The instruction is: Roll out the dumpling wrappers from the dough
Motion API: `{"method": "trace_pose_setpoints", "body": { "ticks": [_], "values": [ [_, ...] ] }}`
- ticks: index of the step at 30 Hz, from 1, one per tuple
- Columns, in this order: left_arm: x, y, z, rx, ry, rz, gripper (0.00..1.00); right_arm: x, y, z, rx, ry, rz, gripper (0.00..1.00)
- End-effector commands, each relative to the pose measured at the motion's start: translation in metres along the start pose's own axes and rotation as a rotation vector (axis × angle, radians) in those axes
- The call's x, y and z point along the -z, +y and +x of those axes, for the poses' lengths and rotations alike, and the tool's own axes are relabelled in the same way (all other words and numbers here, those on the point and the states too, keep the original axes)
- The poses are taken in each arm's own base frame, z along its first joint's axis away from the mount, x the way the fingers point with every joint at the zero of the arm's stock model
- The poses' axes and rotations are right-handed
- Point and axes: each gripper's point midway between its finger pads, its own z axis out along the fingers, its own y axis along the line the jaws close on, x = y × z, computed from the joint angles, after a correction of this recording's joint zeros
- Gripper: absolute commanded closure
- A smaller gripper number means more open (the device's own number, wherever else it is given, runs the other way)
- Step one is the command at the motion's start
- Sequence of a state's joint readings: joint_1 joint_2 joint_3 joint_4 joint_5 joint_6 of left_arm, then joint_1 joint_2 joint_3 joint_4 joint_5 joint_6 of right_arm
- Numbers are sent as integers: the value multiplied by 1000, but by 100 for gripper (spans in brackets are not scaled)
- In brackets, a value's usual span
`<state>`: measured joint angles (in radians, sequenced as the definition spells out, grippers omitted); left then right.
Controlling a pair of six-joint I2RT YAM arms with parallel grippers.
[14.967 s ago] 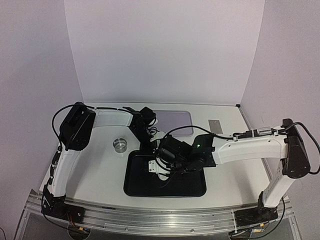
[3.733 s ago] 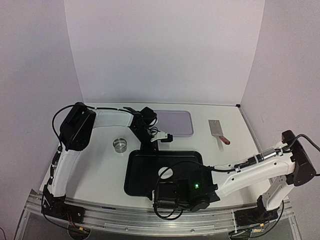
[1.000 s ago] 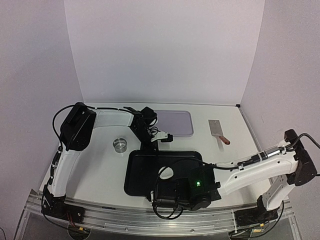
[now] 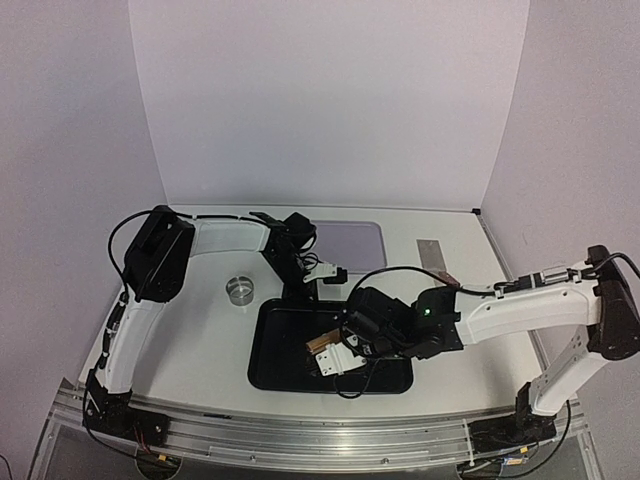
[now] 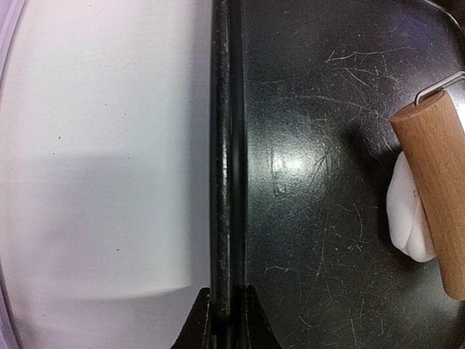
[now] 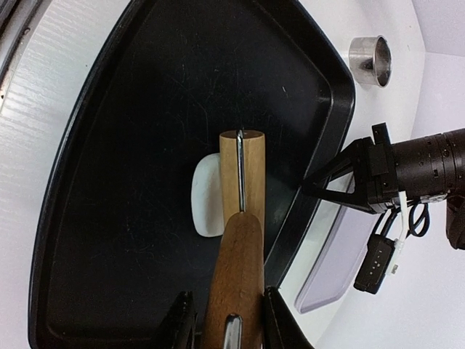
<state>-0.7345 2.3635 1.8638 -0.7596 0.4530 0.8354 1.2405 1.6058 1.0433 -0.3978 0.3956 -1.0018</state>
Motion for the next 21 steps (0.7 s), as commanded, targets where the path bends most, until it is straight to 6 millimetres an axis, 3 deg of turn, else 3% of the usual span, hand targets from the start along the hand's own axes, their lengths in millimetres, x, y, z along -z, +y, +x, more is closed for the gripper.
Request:
{"method": "trace_pose_setpoints", "body": {
  "ticks": [1, 4, 10, 17, 21],
  "values": [
    [-15, 39, 18, -80, 83, -155, 100, -24, 93, 25, 49, 66, -330, 100],
    [-16, 37, 19, -76, 85, -149, 100, -20, 99, 30, 18, 84, -352, 100],
    [-17, 37, 24, -90, 104, -152, 100, 8, 121, 57, 3, 131, -396, 100],
    [-16, 39, 20, -90, 94, -160, 100, -27, 103, 33, 80, 125, -392, 100],
    [-16, 37, 20, -89, 92, -153, 100, -33, 101, 33, 65, 141, -385, 100]
  ]
}}
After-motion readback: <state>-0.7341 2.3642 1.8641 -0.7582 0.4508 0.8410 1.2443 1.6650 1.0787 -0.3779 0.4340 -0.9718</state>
